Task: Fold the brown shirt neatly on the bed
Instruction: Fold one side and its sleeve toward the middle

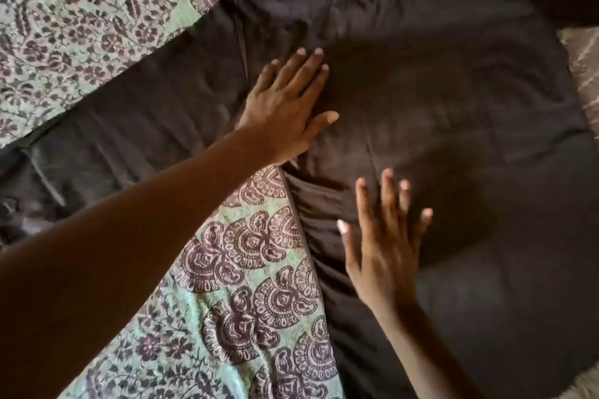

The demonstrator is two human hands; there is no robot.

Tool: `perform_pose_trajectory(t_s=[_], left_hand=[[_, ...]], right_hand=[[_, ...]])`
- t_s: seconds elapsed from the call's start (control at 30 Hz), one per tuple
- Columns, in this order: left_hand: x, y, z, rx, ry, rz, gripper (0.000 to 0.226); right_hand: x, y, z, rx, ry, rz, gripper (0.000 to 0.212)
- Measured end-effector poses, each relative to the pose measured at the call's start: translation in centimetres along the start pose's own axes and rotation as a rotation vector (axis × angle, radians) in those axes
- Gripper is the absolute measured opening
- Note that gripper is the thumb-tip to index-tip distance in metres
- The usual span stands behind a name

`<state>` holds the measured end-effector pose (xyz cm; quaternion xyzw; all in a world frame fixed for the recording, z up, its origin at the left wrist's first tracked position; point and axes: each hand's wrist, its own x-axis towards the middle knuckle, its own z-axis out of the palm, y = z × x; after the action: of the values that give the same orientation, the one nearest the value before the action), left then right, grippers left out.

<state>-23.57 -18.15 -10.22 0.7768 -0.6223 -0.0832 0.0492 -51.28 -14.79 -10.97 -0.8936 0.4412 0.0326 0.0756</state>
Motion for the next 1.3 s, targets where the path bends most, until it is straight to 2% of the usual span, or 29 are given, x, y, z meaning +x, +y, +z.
perform_pose_trajectory(t_s=[0.07, 0.13, 0.3, 0.47, 0.53, 0.6, 0.67, 0.77, 0.87, 0.93, 1.0, 1.1, 1.23, 1.3], left_hand=[[-3.0, 2.9, 1.7, 0.032, -0.052, 0.09, 0.084], [-6.6, 5.5, 3.0, 0.026, -0.098, 0.102, 0.089], [-17.1, 10.7, 4.2, -0.035, -0.163, 0.165, 0.089], [-24.8, 15.5, 5.1, -0.086, -0.228, 0.194, 0.095], [-25.2, 16.7, 4.6, -0.116, -0.193, 0.154, 0.09], [-23.2, 17.5, 3.9, -0.16, -0.084, 0.014, 0.079], [-19.9, 18.0, 3.5, -0.179, -0.011, -0.089, 0.075], [-17.4, 18.7, 4.7, -0.073, -0.059, -0.069, 0.078], [-20.6, 20.3, 6.4, 0.006, -0.089, -0.039, 0.084], [-24.4, 22.6, 6.8, -0.011, -0.094, -0.018, 0.088], [-28.5, 24.9, 7.2, -0.027, -0.104, 0.003, 0.09], [-32.2, 27.1, 7.7, -0.097, -0.074, 0.003, 0.084], [-28.4, 28.2, 7.1, -0.229, 0.134, -0.186, 0.063], [-25.2, 28.0, 7.2, -0.196, 0.133, -0.202, 0.067]], right_hand=[[0.6, 1.3, 0.1, -0.058, -0.002, 0.194, 0.067], [-0.7, 1.6, 0.7, -0.079, -0.041, 0.224, 0.068], [-10.1, 2.3, 1.2, -0.087, -0.125, 0.004, 0.072], [-18.9, 5.2, 0.8, 0.018, -0.186, -0.163, 0.068], [-18.3, 6.8, 0.3, 0.049, -0.124, -0.066, 0.069], [-16.3, 8.1, 0.1, 0.03, -0.067, 0.079, 0.072], [-16.0, 8.6, 0.5, -0.022, -0.068, 0.147, 0.071], [-20.4, 8.4, 1.5, -0.045, -0.09, 0.119, 0.069], [-25.9, 9.2, 1.6, 0.024, -0.132, 0.048, 0.065], [-27.8, 10.3, 1.2, 0.109, -0.097, 0.007, 0.063], [-27.4, 11.1, 0.3, 0.215, 0.009, 0.018, 0.066], [-22.3, 11.6, -1.3, 0.212, 0.125, 0.026, 0.071], [-14.0, 13.0, -0.4, 0.054, 0.007, -0.146, 0.067], [-11.6, 15.0, 0.2, -0.082, -0.032, -0.269, 0.065]])
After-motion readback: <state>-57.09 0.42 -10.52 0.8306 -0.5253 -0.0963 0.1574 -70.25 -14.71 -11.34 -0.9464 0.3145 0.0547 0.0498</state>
